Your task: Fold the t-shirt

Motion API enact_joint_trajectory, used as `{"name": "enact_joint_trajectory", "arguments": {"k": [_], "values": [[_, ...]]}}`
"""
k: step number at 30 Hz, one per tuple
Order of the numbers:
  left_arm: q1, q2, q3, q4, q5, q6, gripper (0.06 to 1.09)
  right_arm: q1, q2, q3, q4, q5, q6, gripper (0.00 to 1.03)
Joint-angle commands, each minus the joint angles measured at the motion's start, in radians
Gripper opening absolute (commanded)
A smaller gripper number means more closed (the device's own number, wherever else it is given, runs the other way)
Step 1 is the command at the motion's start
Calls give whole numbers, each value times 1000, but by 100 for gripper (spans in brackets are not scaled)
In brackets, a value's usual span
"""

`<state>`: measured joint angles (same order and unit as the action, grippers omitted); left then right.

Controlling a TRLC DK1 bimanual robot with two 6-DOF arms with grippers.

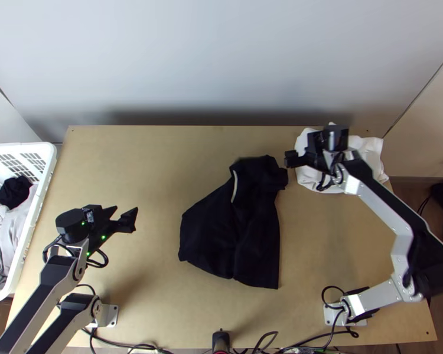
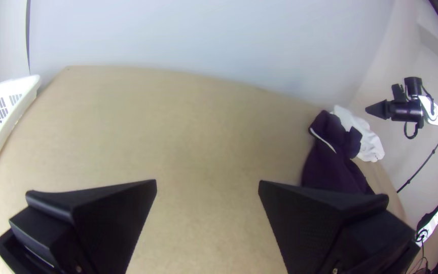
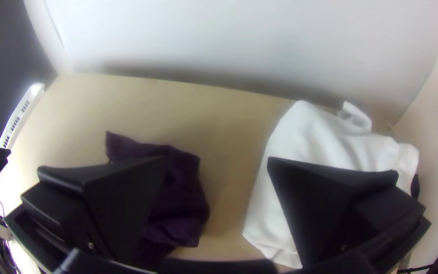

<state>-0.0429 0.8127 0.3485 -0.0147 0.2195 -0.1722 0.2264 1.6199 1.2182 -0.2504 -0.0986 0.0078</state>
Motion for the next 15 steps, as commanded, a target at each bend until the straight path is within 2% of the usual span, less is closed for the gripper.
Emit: {"name": "enact_joint_trajectory", "arguments": {"k": [1, 2, 3, 7, 11, 15], "values": [[0, -17, -3, -14, 1, -1, 104, 8, -103, 167, -299, -35, 14, 98], [0, -17, -3, -14, 1, -1, 104, 16, -98, 218, -395, -136, 9, 98], [-3, -17, -3, -14, 1, -1, 104, 37, -91, 256, -478, -190, -2, 98], [-20, -10, -5, -2, 1, -4, 104, 162, -68, 342, -833, -382, -175, 98], [-28, -6, 1, 1, 0, -7, 104, 295, -60, 276, -1096, -444, -451, 98], [-28, -7, 3, -2, 0, -6, 104, 350, -68, 175, -1139, -460, -637, 98]]}}
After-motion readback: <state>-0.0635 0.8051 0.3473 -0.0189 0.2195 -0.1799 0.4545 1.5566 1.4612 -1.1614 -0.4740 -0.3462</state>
